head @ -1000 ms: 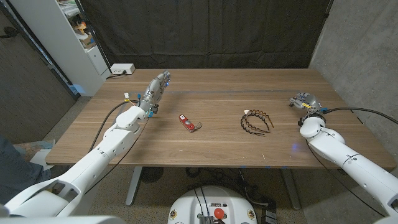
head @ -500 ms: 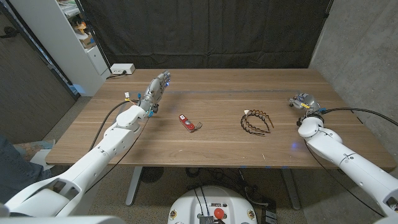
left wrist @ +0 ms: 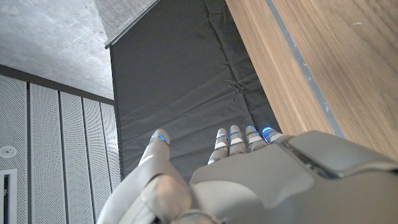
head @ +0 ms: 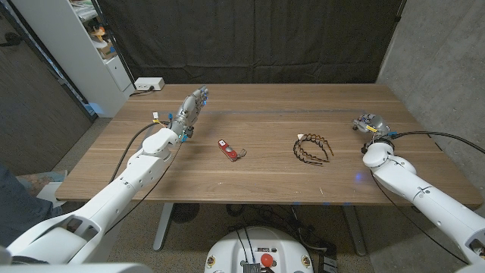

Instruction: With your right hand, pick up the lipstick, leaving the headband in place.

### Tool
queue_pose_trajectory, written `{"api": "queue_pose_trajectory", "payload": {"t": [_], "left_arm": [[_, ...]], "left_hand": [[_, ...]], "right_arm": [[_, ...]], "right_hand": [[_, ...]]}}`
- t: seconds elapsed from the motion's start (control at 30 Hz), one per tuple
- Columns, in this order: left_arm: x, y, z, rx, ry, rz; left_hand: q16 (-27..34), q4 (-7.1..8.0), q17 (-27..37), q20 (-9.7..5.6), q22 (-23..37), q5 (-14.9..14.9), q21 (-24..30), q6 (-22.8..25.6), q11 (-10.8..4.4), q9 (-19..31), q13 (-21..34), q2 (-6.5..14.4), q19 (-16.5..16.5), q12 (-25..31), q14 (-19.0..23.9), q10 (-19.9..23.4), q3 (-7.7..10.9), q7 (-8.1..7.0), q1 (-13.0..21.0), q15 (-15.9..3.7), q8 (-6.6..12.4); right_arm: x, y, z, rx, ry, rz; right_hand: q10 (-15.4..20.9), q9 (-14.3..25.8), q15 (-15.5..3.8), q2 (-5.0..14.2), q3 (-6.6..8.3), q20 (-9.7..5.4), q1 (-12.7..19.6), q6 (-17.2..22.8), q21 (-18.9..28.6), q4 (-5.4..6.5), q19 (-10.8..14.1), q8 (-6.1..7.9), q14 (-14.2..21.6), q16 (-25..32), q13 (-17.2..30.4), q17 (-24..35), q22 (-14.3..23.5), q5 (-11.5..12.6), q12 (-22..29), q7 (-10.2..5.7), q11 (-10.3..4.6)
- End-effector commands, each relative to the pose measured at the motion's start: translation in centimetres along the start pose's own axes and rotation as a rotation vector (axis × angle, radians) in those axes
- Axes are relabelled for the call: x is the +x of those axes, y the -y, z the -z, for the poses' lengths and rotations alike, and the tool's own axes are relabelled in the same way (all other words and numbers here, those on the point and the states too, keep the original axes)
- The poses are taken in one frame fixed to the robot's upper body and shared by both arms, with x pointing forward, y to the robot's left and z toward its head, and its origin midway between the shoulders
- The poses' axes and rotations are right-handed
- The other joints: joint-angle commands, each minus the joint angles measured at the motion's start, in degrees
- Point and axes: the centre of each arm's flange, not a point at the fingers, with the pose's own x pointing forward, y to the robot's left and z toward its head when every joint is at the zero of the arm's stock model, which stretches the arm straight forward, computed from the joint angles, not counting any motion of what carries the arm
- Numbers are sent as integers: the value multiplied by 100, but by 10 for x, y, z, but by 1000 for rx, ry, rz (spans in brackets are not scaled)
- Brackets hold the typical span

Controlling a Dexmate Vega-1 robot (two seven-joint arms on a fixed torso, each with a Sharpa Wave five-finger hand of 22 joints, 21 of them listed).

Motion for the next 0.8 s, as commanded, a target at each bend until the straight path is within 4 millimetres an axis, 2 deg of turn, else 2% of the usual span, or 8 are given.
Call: {"api": "queue_pose_trajectory", "payload": {"t": [0.03, 0.53, 0.8], "left_arm": [[0, -2, 4, -5, -7, -2], [1, -2, 3, -4, -2, 1], [0, -2, 4, -4, -7, 0]], "left_hand": [[13, -11, 16, 32, 21, -30, 34, 19, -14, 20, 30, -9, -140, -13, -52, -16, -12, -11, 64, 19, -6], [13, -11, 16, 38, 21, -31, 36, 26, -29, 20, 31, -6, -141, -10, -55, -9, -16, -13, 66, 16, -4], [13, -11, 16, 38, 21, -31, 37, 27, -23, 20, 31, -5, -142, -12, -56, -17, -19, -9, 68, 16, -4]], "right_arm": [[1, -2, -1, -4, 5, -8], [3, -5, -2, -9, 12, -30], [5, -4, -3, -4, 15, -35]], "right_hand": [[120, 8, -266, 117, 53, -29, 23, 160, 43, 7, 122, 55, 86, 6, 13, 8, 28, 3, 26, -37, -40], [335, -8, -310, 260, 90, -87, 130, 377, 88, -14, 322, 56, 270, 36, 4, 22, 35, -79, 20, -42, -41], [393, -15, -315, 524, 169, -114, 266, 455, 82, -20, 361, 20, 280, 72, 0, 98, 41, -173, -24, -56, -60]]}}
